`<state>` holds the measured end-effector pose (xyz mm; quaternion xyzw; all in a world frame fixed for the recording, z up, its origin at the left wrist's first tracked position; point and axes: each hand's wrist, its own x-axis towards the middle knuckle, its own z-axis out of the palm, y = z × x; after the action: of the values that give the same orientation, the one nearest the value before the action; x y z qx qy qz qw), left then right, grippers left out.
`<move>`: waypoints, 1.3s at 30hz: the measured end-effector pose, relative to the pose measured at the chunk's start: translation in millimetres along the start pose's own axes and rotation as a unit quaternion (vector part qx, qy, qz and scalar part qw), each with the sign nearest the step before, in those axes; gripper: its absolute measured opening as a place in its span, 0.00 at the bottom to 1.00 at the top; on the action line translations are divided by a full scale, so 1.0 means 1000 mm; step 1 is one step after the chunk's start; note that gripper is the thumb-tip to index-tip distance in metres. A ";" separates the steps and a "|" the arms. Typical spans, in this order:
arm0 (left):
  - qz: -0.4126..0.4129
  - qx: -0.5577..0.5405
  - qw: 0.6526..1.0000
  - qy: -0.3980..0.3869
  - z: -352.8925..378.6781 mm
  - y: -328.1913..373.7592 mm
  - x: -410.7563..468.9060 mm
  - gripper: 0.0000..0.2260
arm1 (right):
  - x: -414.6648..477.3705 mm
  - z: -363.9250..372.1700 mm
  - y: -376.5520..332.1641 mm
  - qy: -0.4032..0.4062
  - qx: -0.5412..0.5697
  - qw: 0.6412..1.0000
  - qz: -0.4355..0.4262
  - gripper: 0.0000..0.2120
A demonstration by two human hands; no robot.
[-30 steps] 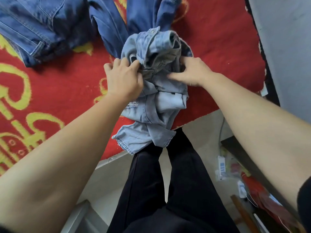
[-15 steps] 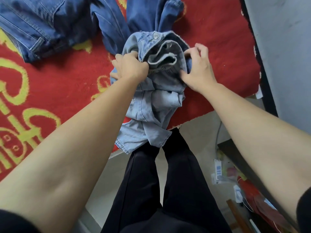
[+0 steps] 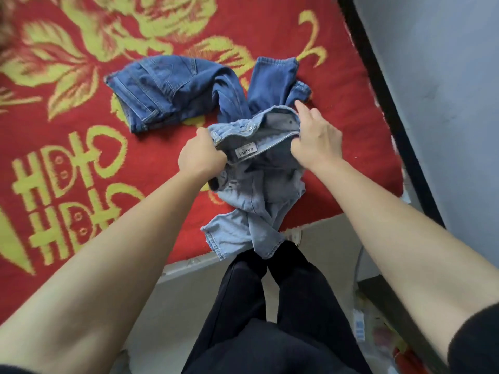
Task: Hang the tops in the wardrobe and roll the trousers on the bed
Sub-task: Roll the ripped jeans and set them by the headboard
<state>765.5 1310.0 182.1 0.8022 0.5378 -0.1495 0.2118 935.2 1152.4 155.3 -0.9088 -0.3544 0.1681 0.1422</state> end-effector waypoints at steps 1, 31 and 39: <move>-0.020 -0.016 1.000 0.013 -0.015 -0.004 -0.007 0.12 | 0.002 -0.015 -0.015 0.015 -0.018 0.999 -0.037 0.32; 0.130 0.261 0.816 0.500 -0.425 -0.427 -0.305 0.02 | -0.252 -0.261 -0.472 0.307 -0.178 0.883 -0.307 0.14; 0.187 0.269 0.770 0.548 -0.517 -0.502 -0.361 0.13 | -0.319 -0.324 -0.560 0.360 -0.228 0.863 -0.272 0.16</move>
<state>170.8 1446.8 708.3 0.8572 0.3393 0.2195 -0.3193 512.6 1283.3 724.5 -0.7810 -0.5398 -0.3015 0.0885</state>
